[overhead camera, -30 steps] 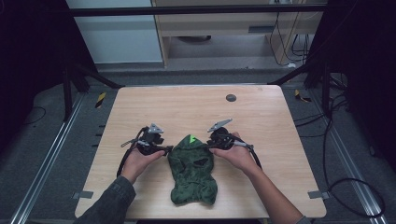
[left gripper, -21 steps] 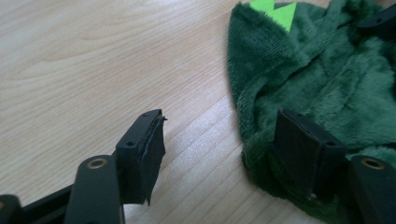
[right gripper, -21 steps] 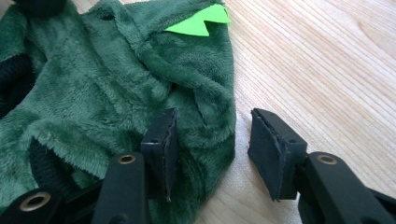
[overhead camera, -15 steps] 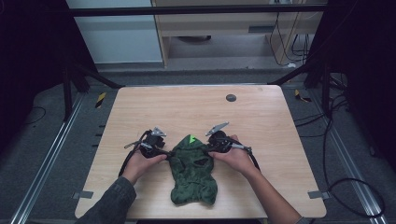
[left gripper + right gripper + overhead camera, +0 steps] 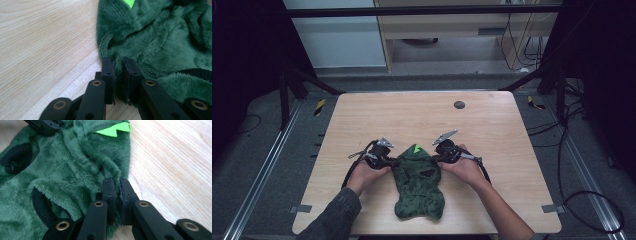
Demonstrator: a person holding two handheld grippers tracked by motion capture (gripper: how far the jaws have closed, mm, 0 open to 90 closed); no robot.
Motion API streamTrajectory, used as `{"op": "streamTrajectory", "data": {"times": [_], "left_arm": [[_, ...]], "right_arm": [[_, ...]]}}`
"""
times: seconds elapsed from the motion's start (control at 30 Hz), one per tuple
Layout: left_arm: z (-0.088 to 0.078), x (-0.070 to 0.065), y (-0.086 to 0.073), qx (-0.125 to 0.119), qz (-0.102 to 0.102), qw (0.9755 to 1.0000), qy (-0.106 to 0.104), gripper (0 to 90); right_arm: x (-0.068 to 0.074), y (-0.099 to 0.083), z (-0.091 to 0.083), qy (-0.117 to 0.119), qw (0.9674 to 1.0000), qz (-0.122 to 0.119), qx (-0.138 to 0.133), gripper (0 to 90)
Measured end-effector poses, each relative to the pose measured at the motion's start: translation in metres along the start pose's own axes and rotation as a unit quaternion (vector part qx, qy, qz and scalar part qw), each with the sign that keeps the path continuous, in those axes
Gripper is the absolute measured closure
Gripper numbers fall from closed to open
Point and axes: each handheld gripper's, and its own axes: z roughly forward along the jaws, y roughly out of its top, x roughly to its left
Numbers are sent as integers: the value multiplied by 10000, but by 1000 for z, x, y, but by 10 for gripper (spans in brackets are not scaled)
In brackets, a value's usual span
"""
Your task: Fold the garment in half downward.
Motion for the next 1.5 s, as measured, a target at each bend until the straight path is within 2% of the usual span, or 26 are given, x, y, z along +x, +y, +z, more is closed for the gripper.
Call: {"op": "streamTrajectory", "data": {"times": [0.13,0.43,0.9,1.13,1.5], "left_arm": [[-3,-2,6,43,96,9999,59,834],[-27,2,31,-147,294,9992,228,844],[-52,12,59,-419,368,9972,501,842],[-58,13,62,-493,393,9964,564,840],[-59,10,64,-575,354,9959,604,840]], "right_arm": [[-3,5,-8,-24,10000,1,-35,852],[-10,31,-30,-177,9995,-111,-226,853],[-13,71,-54,-444,9974,-390,-411,852],[-12,77,-59,-503,9969,-426,-437,852],[-8,76,-65,-553,9961,-452,-523,852]]}}
